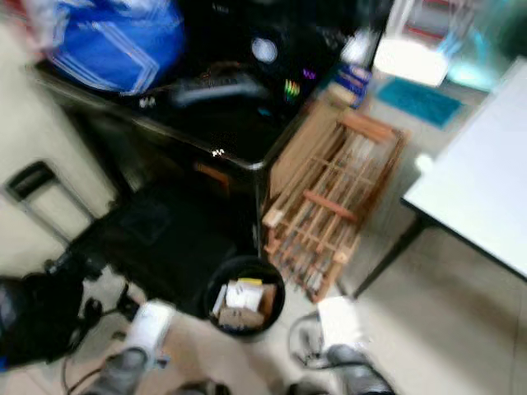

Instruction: Picking trash to rubbish bin

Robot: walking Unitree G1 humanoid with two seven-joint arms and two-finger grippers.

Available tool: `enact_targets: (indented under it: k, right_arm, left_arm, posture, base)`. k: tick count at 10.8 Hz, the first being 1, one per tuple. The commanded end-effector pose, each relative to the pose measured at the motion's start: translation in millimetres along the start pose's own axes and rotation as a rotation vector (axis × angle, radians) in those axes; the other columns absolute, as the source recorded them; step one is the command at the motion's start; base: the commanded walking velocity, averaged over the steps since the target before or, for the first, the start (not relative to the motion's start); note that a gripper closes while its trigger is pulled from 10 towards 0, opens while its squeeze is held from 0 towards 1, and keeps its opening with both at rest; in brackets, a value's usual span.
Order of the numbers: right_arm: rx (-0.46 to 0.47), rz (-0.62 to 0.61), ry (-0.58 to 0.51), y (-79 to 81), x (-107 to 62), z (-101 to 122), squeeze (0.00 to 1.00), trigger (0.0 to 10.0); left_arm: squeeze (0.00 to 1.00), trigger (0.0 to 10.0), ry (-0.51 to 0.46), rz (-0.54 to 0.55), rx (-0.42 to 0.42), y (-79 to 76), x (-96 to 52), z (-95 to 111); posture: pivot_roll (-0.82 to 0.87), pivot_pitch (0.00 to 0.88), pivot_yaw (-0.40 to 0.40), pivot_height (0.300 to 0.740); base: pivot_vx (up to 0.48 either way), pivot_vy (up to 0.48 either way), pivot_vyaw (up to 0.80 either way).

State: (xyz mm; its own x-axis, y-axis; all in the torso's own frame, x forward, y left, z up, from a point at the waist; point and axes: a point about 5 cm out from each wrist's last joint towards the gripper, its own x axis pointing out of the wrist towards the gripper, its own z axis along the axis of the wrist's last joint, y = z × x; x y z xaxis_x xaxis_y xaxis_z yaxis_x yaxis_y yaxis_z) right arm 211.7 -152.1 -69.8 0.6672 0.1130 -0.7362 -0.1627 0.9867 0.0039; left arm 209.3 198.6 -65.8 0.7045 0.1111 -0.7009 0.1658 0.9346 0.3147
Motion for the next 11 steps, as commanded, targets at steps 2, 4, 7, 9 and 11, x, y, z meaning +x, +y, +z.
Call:
enact_targets:
  k: [2, 4, 7, 9, 11]
  right_arm:
    - [-0.008, -0.037, 0.011, -13.6, -2.6, -3.4, 0.00, 10.0]
    - [-0.008, -0.034, 0.012, -13.5, -2.6, -3.8, 0.00, 10.0]
    - [-0.009, -0.026, 0.019, -12.3, -2.5, -4.4, 0.00, 10.0]
    - [-0.010, -0.024, 0.017, -11.1, -2.3, -4.1, 0.00, 10.0]
    - [-0.011, -0.026, 0.014, -11.6, -2.3, -3.7, 0.00, 10.0]
  left_arm:
    - [0.00, 10.0, -0.012, -0.022, 0.005, -9.0, 0.3, 3.9]
    - [0.00, 10.0, -0.025, -0.017, 0.006, -8.8, 0.7, 6.3]
    - [0.00, 10.0, -0.037, -0.025, 0.000, -9.4, 1.4, 9.8]
    - [0.00, 10.0, -0.034, -0.023, 0.005, -8.8, 1.3, 9.1]
    - [0.00, 10.0, -0.032, -0.024, 0.002, -9.5, 1.2, 8.9]
  posture:
    - [0.02, 0.174, 0.018, 0.740]
    - [0.02, 0.177, 0.016, 0.740]
    - [0.02, 0.174, 0.020, 0.740]
    - [0.02, 0.169, 0.019, 0.740]
    - [0.03, 0.170, 0.016, 0.740]
  base:
    - [0.339, 0.000, 0.00]
    - [0.304, 0.000, 0.00]
    - [0.000, 0.000, -0.40]
    - [0.000, 0.000, -0.37]
    - [0.000, 0.000, 0.00]
